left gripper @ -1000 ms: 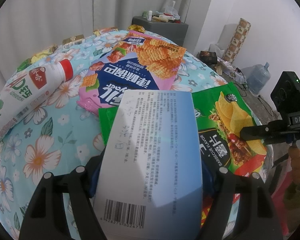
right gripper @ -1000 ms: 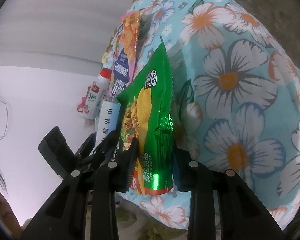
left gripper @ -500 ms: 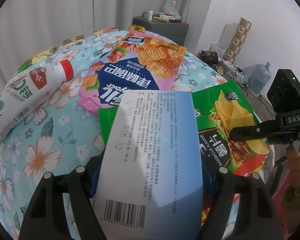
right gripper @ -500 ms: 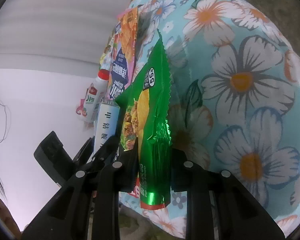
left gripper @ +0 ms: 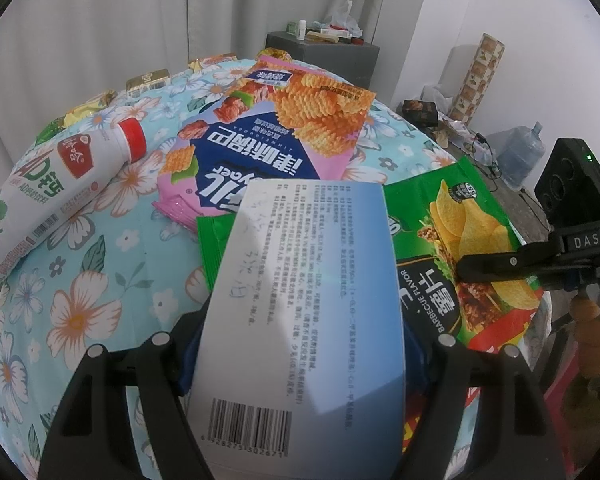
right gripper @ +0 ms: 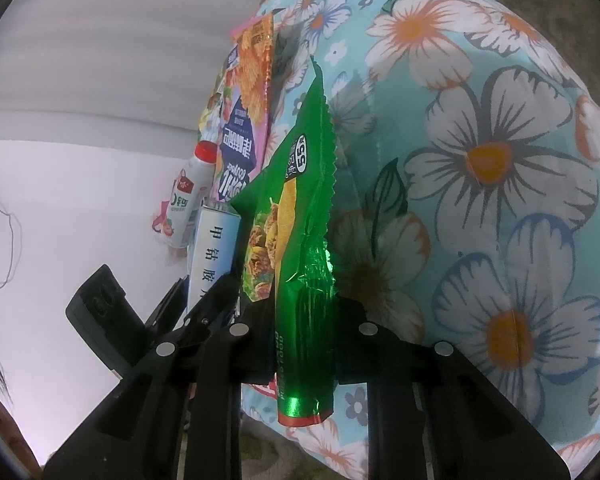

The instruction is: Collect trash

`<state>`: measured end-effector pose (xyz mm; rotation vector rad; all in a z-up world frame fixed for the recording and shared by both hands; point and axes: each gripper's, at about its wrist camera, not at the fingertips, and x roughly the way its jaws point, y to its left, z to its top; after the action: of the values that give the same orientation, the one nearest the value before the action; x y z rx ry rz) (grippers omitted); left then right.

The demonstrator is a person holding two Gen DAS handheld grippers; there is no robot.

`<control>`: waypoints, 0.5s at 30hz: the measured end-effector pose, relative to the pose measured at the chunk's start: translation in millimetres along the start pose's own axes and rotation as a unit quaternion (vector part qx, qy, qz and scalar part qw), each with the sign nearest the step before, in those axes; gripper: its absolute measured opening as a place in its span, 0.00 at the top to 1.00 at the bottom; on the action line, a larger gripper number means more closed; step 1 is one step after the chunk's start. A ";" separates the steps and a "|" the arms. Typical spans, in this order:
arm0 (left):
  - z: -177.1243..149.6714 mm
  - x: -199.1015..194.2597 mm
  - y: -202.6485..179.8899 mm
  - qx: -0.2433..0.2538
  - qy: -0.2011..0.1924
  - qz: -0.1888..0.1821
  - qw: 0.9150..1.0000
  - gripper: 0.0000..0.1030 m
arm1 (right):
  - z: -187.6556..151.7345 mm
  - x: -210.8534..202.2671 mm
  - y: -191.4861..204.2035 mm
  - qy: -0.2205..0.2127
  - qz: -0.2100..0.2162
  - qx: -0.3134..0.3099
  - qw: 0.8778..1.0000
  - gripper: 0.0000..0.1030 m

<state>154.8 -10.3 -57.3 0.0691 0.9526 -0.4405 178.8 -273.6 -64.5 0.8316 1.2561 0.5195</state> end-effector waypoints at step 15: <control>-0.1 0.8 0.0 0.001 -0.001 0.002 1.000 0.28 | 0.0 -1.0 -0.5 0.001 0.001 0.000 1.000 0.84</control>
<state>155.2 -10.5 -58.0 0.0715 0.9506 -0.4376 178.5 -274.6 -64.3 0.8316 1.2572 0.5214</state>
